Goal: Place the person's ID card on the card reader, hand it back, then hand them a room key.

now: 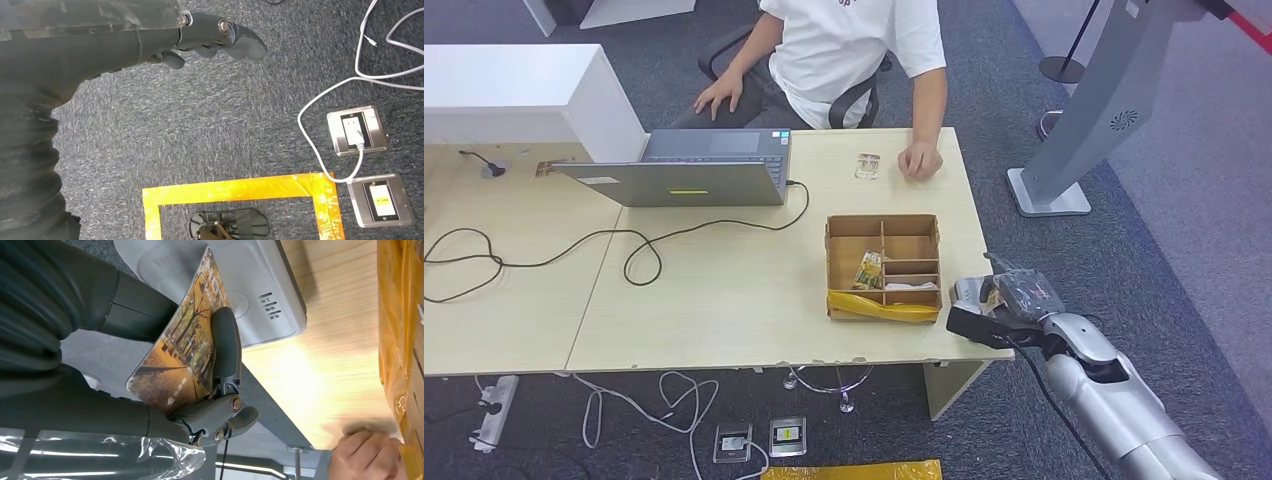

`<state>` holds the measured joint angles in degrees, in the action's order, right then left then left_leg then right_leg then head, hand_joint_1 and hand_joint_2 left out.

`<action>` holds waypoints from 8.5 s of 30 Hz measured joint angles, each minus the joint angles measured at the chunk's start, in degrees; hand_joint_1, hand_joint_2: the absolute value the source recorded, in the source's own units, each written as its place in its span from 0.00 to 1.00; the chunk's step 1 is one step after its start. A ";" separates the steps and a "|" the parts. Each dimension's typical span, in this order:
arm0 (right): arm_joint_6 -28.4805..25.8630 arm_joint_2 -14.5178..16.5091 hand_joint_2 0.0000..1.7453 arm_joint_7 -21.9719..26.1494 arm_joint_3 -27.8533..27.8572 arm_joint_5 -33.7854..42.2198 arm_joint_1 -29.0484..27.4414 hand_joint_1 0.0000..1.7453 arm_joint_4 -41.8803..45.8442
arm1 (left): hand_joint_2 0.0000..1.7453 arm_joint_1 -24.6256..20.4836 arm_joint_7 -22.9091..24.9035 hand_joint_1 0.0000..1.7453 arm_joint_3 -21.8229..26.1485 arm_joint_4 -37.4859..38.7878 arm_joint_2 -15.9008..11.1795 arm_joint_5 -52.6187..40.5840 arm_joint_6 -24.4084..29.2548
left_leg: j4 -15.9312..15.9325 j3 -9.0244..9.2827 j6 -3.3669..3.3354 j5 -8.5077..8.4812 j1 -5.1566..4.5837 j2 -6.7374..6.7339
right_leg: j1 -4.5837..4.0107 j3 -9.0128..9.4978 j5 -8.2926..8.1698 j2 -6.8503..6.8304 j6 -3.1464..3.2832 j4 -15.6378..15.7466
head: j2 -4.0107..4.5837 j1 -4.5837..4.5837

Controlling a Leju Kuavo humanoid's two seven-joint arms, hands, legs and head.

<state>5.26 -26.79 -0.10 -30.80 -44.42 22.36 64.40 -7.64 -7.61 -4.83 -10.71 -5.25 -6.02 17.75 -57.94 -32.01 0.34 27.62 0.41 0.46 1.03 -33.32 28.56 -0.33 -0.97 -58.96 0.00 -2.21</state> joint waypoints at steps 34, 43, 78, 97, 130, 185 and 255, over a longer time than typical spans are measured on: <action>-0.66 1.73 1.00 13.07 4.15 -8.15 29.19 1.00 -11.04 | 1.00 -0.57 -0.92 0.00 -1.93 -0.04 0.04 -1.32 -0.98 | -0.01 -0.18 0.00 -0.06 -0.02 -0.09 | 0.01 -0.16 -0.07 0.02 0.01 -0.05 | 0.00 0.01; -3.66 6.21 1.00 15.32 3.21 -8.35 39.13 1.00 -25.81 | 1.00 -1.07 -1.05 0.00 -2.75 -0.04 0.17 -1.32 -1.55 | -0.01 -0.23 0.00 -0.05 -0.01 -0.06 | 0.01 -0.19 -0.06 0.02 0.01 -0.05 | 0.00 0.00; -8.26 13.68 0.00 15.87 0.75 -7.33 42.99 0.00 -39.10 | 1.00 -0.35 -1.84 0.00 -2.96 -0.04 0.33 0.73 -1.36 | -0.02 -0.20 0.01 -0.06 -0.01 -0.07 | 0.01 -0.20 -0.06 0.02 0.01 -0.05 | 0.00 0.00; -9.59 13.63 0.00 15.96 0.77 -6.03 43.38 0.00 -39.24 | 1.00 -0.44 -2.09 0.00 -3.35 -0.04 0.51 0.69 -0.98 | -0.03 -0.17 0.01 -0.06 -0.01 -0.09 | 0.01 -0.20 -0.06 0.04 0.01 -0.04 | 0.00 0.00; -5.11 16.50 1.00 22.58 3.74 23.61 42.66 0.00 -26.60 | 1.00 -19.00 -3.85 0.00 -26.46 -2.46 14.93 -49.74 -21.66 | -0.21 -0.61 -0.14 -0.54 0.02 0.15 | -0.03 -0.37 -0.64 -0.19 -0.13 0.13 | 0.00 0.27; 20.29 2.82 1.00 -0.73 10.39 15.36 2.40 0.00 25.54 | 1.00 -20.33 -3.21 0.00 -48.81 -2.89 18.35 -58.04 -21.53 | -0.22 -0.73 -0.27 -0.36 0.03 -0.27 | -0.04 -0.53 -0.67 0.15 -0.19 0.26 | 0.00 0.20; 17.39 8.61 1.00 2.52 1.20 -5.14 6.82 0.00 16.09 | 1.00 -22.44 -7.76 0.00 -48.44 -3.37 19.67 -62.93 -21.50 | -0.21 -0.78 -0.27 -0.37 0.03 -0.21 | -0.04 -0.53 -0.67 0.08 -0.19 0.24 | 0.00 0.20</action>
<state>22.64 -18.19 2.42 -29.61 -49.56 29.18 80.49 -30.07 -15.37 -53.27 -14.08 14.43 -68.95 -3.75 -58.15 -32.79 0.07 27.25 0.44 0.24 0.99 -33.85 27.89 -0.25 -1.16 -58.72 0.00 -2.01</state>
